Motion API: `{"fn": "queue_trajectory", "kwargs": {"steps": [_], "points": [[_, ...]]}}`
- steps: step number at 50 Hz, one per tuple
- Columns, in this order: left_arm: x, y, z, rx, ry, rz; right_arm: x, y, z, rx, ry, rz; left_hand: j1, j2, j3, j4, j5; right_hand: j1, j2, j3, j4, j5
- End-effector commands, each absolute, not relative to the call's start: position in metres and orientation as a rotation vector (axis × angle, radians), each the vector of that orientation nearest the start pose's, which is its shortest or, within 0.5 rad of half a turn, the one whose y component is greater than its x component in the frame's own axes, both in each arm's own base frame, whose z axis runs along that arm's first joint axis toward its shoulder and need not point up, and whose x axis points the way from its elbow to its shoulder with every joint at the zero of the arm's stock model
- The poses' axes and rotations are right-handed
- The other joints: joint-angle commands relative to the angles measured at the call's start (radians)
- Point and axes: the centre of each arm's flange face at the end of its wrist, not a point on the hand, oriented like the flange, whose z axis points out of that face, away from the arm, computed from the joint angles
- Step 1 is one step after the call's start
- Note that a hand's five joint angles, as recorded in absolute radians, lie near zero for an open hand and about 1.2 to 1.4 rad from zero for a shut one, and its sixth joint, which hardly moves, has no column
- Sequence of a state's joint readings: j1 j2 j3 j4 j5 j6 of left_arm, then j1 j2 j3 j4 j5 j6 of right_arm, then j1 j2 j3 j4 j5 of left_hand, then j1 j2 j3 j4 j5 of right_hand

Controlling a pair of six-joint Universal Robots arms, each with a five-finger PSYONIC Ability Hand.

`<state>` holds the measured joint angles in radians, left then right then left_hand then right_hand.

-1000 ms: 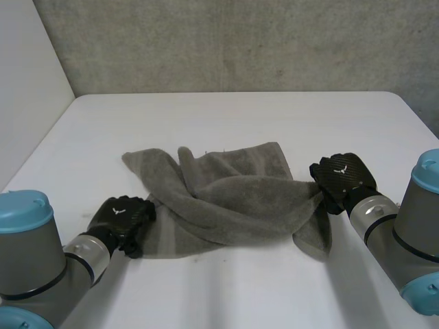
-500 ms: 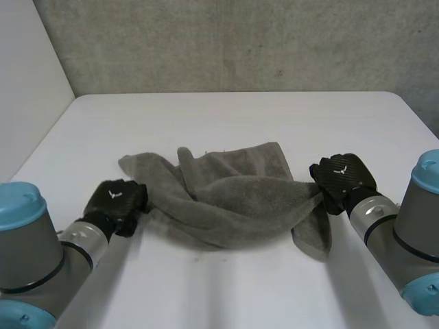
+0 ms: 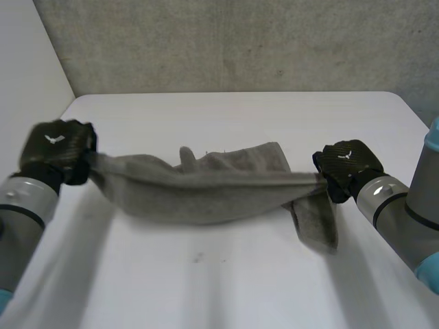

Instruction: Fold the towel.

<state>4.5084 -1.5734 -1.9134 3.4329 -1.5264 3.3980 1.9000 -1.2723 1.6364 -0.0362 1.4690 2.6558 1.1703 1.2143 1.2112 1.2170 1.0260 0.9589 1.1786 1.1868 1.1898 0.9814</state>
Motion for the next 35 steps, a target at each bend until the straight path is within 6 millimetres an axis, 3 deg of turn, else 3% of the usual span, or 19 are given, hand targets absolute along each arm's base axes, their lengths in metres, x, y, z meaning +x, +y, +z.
{"fn": "queue_trajectory", "kwargs": {"steps": [1, 4, 7, 8, 9, 11, 13, 14, 15, 17, 23, 26, 29, 30, 31, 32, 33, 34, 35], "points": [[-0.178, -0.257, 0.227, 0.532, 2.265, -2.080, 0.241, -0.264, 0.201, -1.117, 2.319, -1.808, 0.226, 0.182, 0.185, 0.179, 0.196, 0.437, 0.218, 0.209, 0.206, 0.240], [-0.183, -0.245, 0.219, 0.576, 2.342, -2.015, 0.240, -0.262, 0.203, -1.116, 2.322, -1.806, 0.226, 0.182, 0.185, 0.179, 0.196, 0.437, 0.218, 0.209, 0.206, 0.240], [-0.185, -0.238, 0.224, 0.594, 2.369, -1.993, 0.236, -0.259, 0.230, -1.099, 2.289, -1.880, 0.226, 0.182, 0.185, 0.179, 0.196, 0.437, 0.218, 0.209, 0.206, 0.240], [-0.184, -0.234, 0.235, 0.587, 2.352, -2.018, 0.233, -0.254, 0.248, -1.095, 2.261, -1.928, 0.226, 0.182, 0.185, 0.179, 0.196, 0.437, 0.218, 0.209, 0.206, 0.240], [-0.184, -0.234, 0.236, 0.587, 2.351, -2.018, 0.233, -0.254, 0.248, -1.095, 2.261, -1.929, 0.226, 0.182, 0.185, 0.179, 0.196, 0.437, 0.218, 0.209, 0.206, 0.240], [-0.185, -0.230, 0.250, 0.583, 2.327, -2.057, 0.230, -0.244, 0.285, -1.117, 2.196, -2.025, 0.226, 0.182, 0.185, 0.179, 0.196, 0.437, 0.218, 0.209, 0.206, 0.240], [-0.185, -0.222, 0.278, 0.568, 2.288, -2.139, 0.229, -0.239, 0.301, -1.140, 2.176, -2.057, 0.226, 0.182, 0.185, 0.179, 0.196, 0.437, 0.218, 0.209, 0.206, 0.240], [-0.185, -0.222, 0.278, 0.568, 2.288, -2.140, 0.228, -0.234, 0.316, -1.168, 2.156, -2.078, 0.226, 0.182, 0.185, 0.179, 0.196, 0.437, 0.218, 0.209, 0.206, 0.240], [-0.187, -0.218, 0.291, 0.571, 2.270, -2.186, 0.228, -0.234, 0.316, -1.169, 2.156, -2.079, 0.226, 0.182, 0.185, 0.179, 0.196, 0.437, 0.218, 0.209, 0.206, 0.240], [-0.188, -0.213, 0.315, 0.553, 2.246, -2.249, 0.227, -0.226, 0.340, -1.224, 2.124, -2.088, 0.226, 0.182, 0.185, 0.179, 0.196, 0.437, 0.218, 0.209, 0.206, 0.240], [-0.188, -0.212, 0.334, 0.548, 2.246, -2.265, 0.225, -0.219, 0.369, -1.303, 2.098, -2.085, 0.226, 0.182, 0.185, 0.179, 0.196, 0.437, 0.218, 0.209, 0.206, 0.240], [-0.188, -0.214, 0.338, 0.543, 2.242, -2.267, 0.224, -0.221, 0.368, -1.330, 2.116, -2.067, 0.226, 0.182, 0.185, 0.179, 0.196, 0.437, 0.218, 0.209, 0.206, 0.240], [-0.191, -0.226, 0.320, 0.556, 2.314, -2.190, 0.225, -0.230, 0.356, -1.397, 2.155, -2.026, 0.226, 0.182, 0.185, 0.179, 0.196, 0.437, 0.218, 0.209, 0.206, 0.240], [-0.192, -0.235, 0.305, 0.563, 2.378, -2.115, 0.230, -0.243, 0.338, -1.455, 2.195, -1.944, 0.226, 0.182, 0.185, 0.179, 0.196, 0.437, 0.218, 0.209, 0.206, 0.240], [-0.194, -0.244, 0.288, 0.572, 2.439, -2.044, 0.231, -0.243, 0.337, -1.455, 2.195, -1.943, 0.226, 0.182, 0.185, 0.179, 0.196, 0.437, 0.218, 0.209, 0.206, 0.240], [-0.194, -0.244, 0.288, 0.572, 2.439, -2.043, 0.235, -0.251, 0.321, -1.500, 2.226, -1.867, 0.226, 0.182, 0.185, 0.179, 0.196, 0.437, 0.218, 0.209, 0.206, 0.240], [-0.197, -0.253, 0.272, 0.582, 2.498, -1.971, 0.238, -0.259, 0.306, -1.537, 2.258, -1.807, 0.226, 0.182, 0.185, 0.179, 0.196, 0.437, 0.218, 0.209, 0.206, 0.240], [-0.199, -0.263, 0.252, 0.596, 2.558, -1.884, 0.238, -0.259, 0.306, -1.537, 2.259, -1.806, 0.226, 0.182, 0.185, 0.179, 0.196, 0.437, 0.218, 0.209, 0.206, 0.240], [-0.199, -0.263, 0.252, 0.597, 2.559, -1.884, 0.240, -0.266, 0.295, -1.561, 2.284, -1.766, 0.226, 0.182, 0.185, 0.179, 0.196, 0.437, 0.218, 0.209, 0.206, 0.240]]}}
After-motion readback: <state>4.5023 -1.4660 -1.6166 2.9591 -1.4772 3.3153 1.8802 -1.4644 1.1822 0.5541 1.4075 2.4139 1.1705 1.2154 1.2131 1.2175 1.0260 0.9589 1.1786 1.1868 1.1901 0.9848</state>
